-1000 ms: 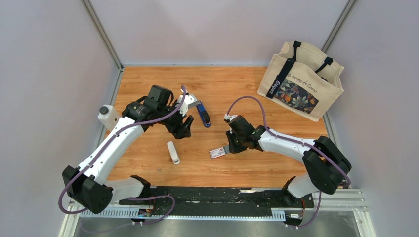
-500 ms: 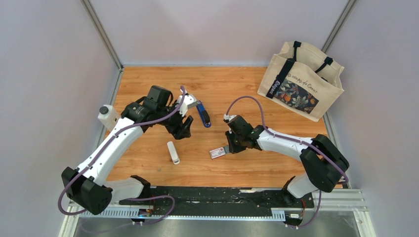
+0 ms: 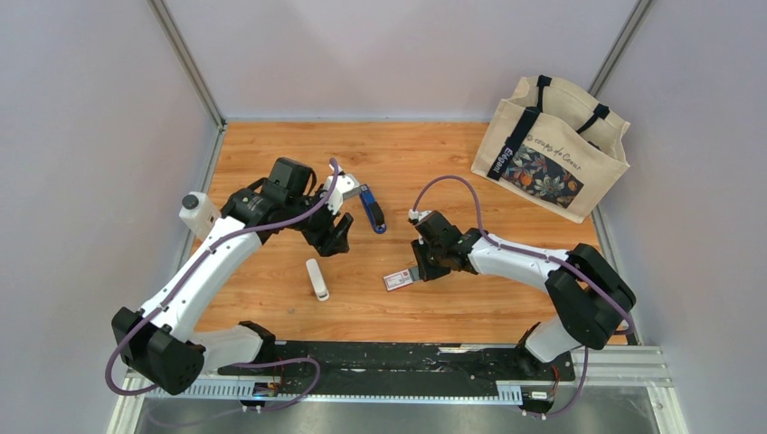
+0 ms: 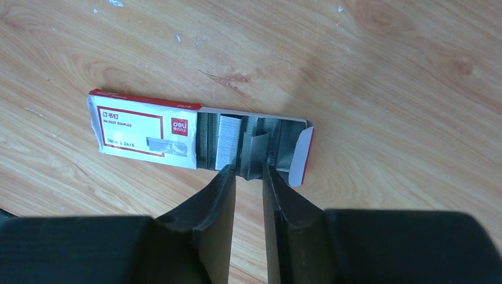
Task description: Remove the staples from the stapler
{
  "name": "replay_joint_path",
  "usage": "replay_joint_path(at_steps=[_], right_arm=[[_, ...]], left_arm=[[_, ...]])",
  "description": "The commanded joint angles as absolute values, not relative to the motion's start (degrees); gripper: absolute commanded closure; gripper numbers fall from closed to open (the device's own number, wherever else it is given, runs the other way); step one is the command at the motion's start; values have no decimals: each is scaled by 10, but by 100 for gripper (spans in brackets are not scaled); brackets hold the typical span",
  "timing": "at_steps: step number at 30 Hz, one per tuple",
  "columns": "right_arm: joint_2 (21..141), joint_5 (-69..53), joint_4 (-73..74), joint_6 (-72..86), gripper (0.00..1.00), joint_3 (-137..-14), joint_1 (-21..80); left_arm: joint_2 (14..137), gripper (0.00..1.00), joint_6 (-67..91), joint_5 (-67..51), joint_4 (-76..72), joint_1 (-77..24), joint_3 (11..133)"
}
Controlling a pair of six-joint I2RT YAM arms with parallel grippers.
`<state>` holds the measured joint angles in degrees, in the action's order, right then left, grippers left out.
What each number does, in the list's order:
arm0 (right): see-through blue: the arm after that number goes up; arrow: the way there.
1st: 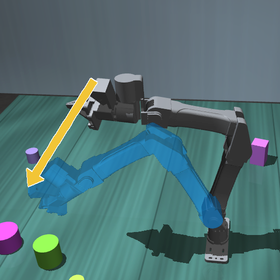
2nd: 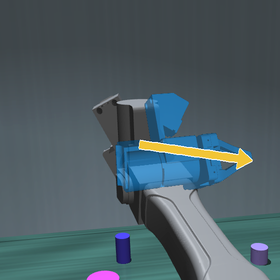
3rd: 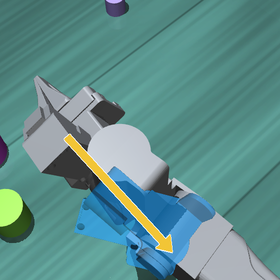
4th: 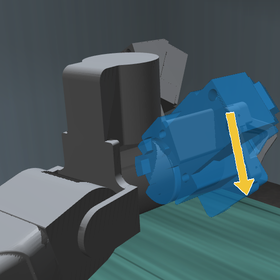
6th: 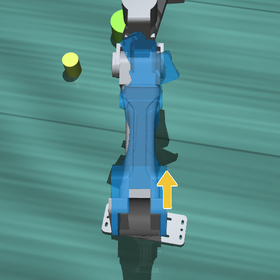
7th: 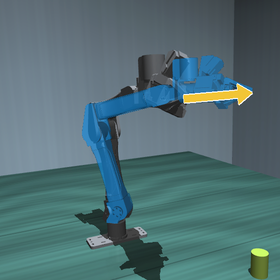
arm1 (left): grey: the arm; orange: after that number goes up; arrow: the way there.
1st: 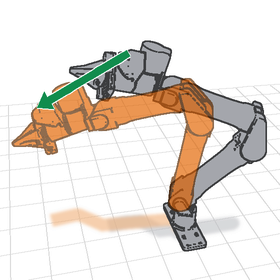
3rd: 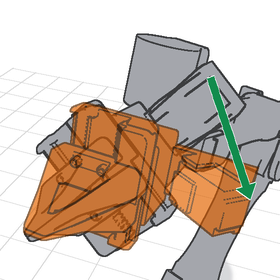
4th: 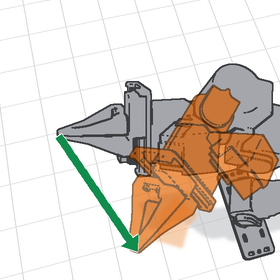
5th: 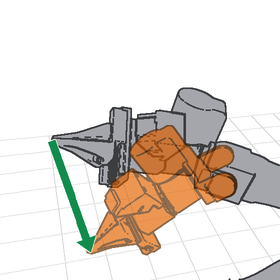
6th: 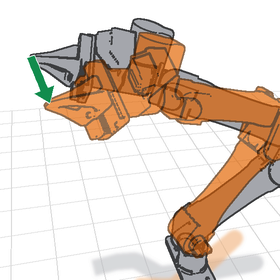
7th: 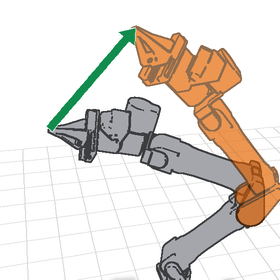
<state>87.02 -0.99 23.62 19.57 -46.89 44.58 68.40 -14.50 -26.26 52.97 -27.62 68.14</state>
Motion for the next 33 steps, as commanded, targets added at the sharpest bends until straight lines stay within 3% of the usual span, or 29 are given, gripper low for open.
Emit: replay_joint_path(at_steps=[1,21,33], right_arm=[[875,18,234,185,73,-491,449],[801,18,201,196,70,-450,449],[819,24,206,191,70,-456,449]], left_arm=[[666,26,-162,-273,526,-276,680],[670,26,-160,-280,526,-276,678],[681,27,-162,-281,528,-276,682]])
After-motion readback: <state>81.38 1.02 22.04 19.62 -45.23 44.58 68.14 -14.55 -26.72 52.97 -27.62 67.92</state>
